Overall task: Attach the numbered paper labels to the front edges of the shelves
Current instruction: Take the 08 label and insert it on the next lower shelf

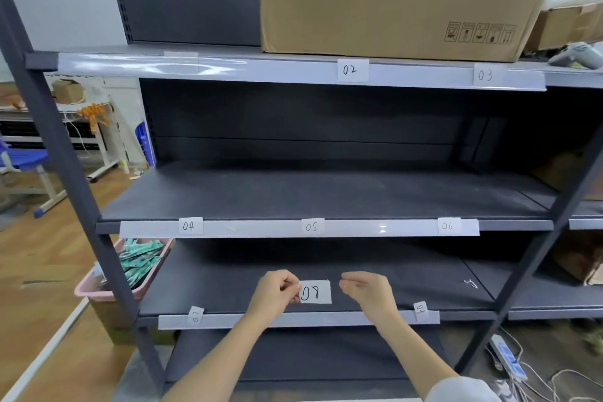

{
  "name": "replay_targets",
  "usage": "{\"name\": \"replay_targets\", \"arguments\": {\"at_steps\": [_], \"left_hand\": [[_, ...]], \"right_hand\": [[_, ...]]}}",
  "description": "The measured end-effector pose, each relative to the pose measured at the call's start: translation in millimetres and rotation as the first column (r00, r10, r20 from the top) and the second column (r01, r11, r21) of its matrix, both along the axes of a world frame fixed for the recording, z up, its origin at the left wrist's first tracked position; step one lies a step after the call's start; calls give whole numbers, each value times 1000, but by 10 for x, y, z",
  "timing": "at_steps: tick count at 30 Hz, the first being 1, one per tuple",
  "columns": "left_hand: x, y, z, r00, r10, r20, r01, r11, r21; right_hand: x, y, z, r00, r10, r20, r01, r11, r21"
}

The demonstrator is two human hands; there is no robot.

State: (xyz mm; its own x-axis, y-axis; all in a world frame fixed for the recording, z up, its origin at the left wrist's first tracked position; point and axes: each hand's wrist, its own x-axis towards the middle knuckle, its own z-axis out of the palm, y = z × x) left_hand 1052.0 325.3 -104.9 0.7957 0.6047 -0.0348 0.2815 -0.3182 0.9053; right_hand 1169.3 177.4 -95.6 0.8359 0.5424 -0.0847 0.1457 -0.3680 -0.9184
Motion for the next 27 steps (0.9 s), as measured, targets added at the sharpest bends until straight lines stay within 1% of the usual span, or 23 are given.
{"name": "replay_targets", "arguments": {"at_steps": [3, 6, 13, 16, 22, 25, 27], "left_hand": [[3, 4, 42, 998, -59, -25, 60, 998, 26], [32, 14, 54, 994, -98, -41, 100, 993, 57], [159, 175, -28, 993, -105, -53, 109, 991, 72], [302, 259, -101, 991, -117, -64, 122, 989, 81], [718, 392, -373, 987, -115, -117, 123, 990, 69], [974, 512, -616, 988, -90, -125, 101, 991, 85], [1132, 618, -842, 990, -66, -121, 75, 995, 64]], "right_hand": [[-41, 88, 31, 995, 87, 46, -86, 996, -31], [-46, 148, 54, 978, 175, 115, -163, 980, -111], [110, 303, 26, 951, 261, 166, -216, 945, -245], [260, 392, -34, 942, 278, 187, -220, 935, -278], [684, 574, -264, 932, 308, 190, -227, 907, -355], [973, 728, -487, 920, 340, 196, -252, 895, -368], [1148, 843, -686, 913, 358, 196, -270, 890, -367]]}}
